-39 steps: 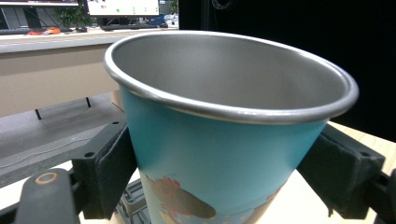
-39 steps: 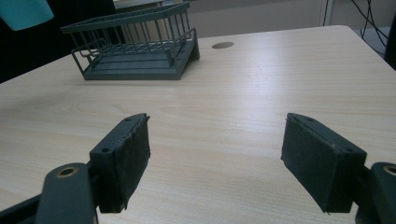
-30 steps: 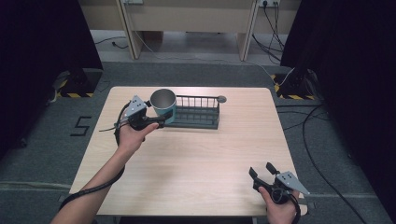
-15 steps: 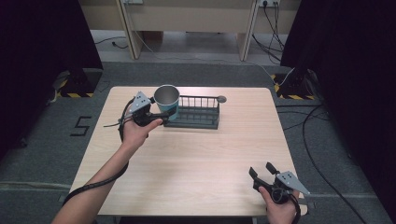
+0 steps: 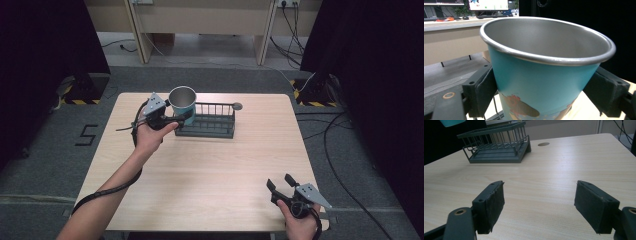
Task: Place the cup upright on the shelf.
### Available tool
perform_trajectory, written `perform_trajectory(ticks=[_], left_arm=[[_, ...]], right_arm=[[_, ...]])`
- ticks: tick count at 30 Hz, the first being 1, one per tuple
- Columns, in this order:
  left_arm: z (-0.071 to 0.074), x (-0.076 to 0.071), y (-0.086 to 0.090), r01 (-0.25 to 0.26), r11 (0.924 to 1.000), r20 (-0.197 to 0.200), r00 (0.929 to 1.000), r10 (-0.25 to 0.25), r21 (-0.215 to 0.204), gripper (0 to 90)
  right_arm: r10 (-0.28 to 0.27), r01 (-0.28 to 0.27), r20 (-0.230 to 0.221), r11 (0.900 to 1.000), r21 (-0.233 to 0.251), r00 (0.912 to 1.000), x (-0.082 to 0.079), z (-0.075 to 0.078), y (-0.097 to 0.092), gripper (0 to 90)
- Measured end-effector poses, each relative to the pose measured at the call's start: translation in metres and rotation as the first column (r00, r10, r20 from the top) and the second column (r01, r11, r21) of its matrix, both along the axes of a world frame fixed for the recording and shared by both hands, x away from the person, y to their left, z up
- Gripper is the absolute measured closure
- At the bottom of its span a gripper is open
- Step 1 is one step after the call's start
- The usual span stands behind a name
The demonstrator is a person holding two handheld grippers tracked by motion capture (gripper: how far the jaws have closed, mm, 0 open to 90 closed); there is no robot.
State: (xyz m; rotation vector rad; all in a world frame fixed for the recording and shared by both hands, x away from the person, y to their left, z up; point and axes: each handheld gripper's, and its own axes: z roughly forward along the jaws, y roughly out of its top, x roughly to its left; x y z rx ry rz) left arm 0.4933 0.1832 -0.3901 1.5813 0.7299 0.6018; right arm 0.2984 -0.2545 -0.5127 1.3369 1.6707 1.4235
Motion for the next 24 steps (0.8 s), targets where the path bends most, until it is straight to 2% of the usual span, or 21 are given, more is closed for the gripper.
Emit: perform_trajectory(ticks=[9, 24], left_arm=[[0.003, 0.01, -0.009, -0.004, 1.0, -0.004, 1.0, 0.004, 0.004, 15.5], [-0.001, 0.026, -0.024, -0.012, 0.9999, -0.015, 0.9998, 0.012, -0.001, 15.4]], right_arm=[[0.002, -0.002, 0.003, 1.0, -0.003, 1.0, 0.0, 0.0, 0.0, 24.5], [0.006, -0.006, 0.002, 1.0, -0.004, 1.0, 0.0, 0.0, 0.0, 24.7]])
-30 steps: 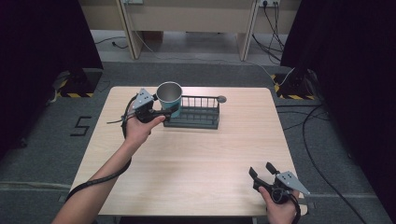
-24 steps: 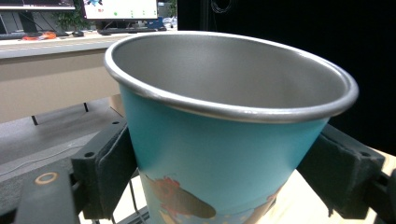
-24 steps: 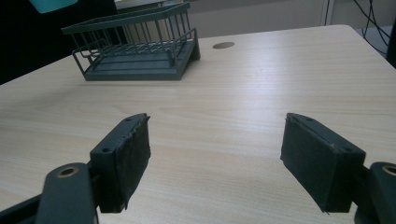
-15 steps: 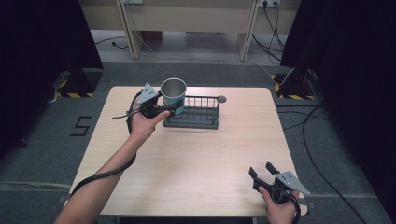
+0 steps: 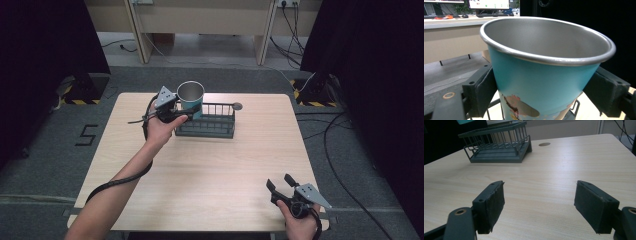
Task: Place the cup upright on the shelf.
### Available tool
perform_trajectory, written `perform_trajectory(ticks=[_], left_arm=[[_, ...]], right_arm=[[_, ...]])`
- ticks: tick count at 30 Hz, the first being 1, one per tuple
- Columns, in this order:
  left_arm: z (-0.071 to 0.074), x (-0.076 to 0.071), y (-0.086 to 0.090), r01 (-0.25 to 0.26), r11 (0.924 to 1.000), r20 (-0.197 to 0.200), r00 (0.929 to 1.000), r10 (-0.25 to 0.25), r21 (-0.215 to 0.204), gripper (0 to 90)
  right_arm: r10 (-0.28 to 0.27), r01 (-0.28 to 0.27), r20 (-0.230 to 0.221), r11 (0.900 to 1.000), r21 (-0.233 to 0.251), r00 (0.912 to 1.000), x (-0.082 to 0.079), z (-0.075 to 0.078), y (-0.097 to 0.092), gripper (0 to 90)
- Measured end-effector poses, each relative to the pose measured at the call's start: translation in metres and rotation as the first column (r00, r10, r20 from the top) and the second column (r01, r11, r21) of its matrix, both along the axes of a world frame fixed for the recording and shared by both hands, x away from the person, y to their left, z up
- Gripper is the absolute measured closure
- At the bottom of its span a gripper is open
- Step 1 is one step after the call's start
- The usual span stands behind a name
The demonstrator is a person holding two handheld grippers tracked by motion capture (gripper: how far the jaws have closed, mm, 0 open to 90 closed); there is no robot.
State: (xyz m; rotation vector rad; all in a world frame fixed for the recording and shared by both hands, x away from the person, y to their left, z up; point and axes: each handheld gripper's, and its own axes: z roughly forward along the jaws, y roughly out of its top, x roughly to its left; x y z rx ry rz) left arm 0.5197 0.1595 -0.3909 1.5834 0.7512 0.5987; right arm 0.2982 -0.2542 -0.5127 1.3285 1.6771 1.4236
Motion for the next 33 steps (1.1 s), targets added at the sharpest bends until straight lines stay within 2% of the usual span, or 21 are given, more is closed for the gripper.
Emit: perform_trajectory(ticks=[17, 33], left_arm=[[0.003, 0.012, -0.007, -0.023, 0.9997, -0.01, 0.9997, 0.023, -0.004, 15.5], [-0.005, 0.027, -0.022, -0.029, 0.9995, -0.048, 0.9985, 0.028, -0.009, 15.5]], right_arm=[[0.007, -0.007, -0.001, 0.9999, -0.009, 1.0, 0.0, 0.0, 0.001, 25.0], [0.006, -0.006, -0.006, 0.9999, -0.01, 1.0, 0.001, 0.0, 0.001, 25.5]])
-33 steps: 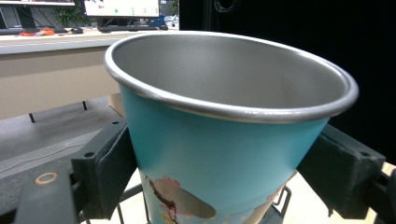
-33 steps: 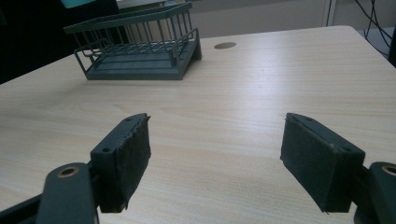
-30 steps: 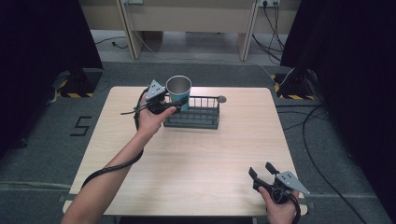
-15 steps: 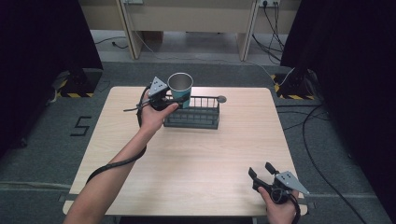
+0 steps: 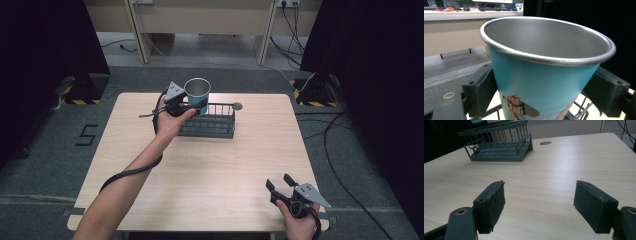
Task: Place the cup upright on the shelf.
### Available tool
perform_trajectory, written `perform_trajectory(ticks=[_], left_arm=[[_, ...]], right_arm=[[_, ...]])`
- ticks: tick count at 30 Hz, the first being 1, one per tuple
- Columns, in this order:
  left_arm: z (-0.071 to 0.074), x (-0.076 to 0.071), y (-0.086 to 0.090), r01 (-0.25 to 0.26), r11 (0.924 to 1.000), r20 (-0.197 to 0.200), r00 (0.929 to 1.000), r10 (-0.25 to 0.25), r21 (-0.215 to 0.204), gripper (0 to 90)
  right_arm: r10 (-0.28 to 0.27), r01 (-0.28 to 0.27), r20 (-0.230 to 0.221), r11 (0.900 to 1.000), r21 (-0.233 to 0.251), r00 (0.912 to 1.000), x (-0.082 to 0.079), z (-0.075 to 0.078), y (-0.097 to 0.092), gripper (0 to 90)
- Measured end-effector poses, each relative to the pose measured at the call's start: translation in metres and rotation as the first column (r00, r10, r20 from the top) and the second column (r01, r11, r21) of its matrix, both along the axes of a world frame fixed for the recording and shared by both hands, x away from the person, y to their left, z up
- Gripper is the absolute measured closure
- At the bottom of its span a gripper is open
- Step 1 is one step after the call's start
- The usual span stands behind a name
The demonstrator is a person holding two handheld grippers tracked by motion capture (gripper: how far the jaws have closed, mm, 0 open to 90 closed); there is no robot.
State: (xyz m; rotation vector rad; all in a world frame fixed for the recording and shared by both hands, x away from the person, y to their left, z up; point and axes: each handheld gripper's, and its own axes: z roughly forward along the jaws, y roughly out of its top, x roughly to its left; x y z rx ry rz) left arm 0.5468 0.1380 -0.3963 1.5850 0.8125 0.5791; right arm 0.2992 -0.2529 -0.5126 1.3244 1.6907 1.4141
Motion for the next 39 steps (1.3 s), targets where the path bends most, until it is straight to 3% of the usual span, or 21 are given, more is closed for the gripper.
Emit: perform_trajectory(ticks=[25, 39], left_arm=[[-0.034, 0.012, -0.014, -0.024, 0.9992, -0.059, 0.9979, 0.026, 0.031, 15.4], [-0.044, 0.015, -0.019, -0.035, 0.9988, -0.087, 0.9955, 0.038, 0.034, 15.4]], right_arm=[[0.012, -0.012, 0.0, 0.9999, 0.011, 0.9999, -0.001, 0.0, 0.0, 25.8], [0.015, -0.015, -0.001, 0.9998, 0.014, 0.9999, -0.001, 0.0, -0.001, 26.2]])
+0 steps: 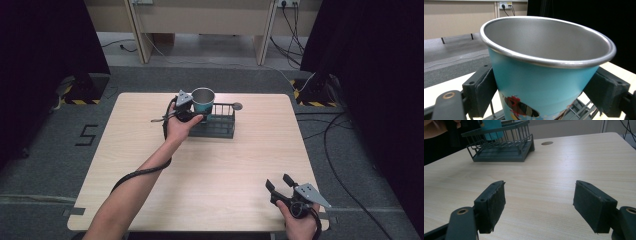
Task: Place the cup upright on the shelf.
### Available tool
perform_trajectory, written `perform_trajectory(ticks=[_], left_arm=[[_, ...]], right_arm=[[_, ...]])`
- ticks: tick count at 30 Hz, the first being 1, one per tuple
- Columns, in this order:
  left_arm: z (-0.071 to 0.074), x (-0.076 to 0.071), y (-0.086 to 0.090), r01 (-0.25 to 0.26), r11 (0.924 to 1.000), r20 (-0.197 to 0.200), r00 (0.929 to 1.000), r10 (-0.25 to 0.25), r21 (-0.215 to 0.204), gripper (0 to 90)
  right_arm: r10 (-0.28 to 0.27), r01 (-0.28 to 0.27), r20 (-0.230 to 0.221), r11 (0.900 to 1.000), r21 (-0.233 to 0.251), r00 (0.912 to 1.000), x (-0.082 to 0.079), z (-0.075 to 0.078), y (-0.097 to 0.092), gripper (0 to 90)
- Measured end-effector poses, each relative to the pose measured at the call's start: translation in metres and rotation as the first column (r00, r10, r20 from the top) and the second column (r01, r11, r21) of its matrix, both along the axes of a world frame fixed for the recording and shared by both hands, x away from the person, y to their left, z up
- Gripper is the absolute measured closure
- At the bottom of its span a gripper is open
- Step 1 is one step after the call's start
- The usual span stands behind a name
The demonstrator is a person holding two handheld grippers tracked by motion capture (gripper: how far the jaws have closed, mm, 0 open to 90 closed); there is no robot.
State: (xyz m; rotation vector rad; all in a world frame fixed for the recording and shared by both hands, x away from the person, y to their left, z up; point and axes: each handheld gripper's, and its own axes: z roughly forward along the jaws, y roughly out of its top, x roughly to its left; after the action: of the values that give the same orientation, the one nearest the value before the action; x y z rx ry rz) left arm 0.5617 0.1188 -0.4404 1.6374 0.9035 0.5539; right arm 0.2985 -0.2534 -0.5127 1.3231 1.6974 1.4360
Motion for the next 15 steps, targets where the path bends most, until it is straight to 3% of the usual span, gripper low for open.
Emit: perform_trajectory(ticks=[15], left_arm=[[-0.0109, 0.001, -0.0052, 0.006, 0.9999, -0.021, 0.9998, -0.006, 0.011, 15.4]], right_arm=[[-0.001, 0.001, -0.004, 1.0, 0.008, 1.0, 0.0001, -0.0001, -0.0005, 26.2]])
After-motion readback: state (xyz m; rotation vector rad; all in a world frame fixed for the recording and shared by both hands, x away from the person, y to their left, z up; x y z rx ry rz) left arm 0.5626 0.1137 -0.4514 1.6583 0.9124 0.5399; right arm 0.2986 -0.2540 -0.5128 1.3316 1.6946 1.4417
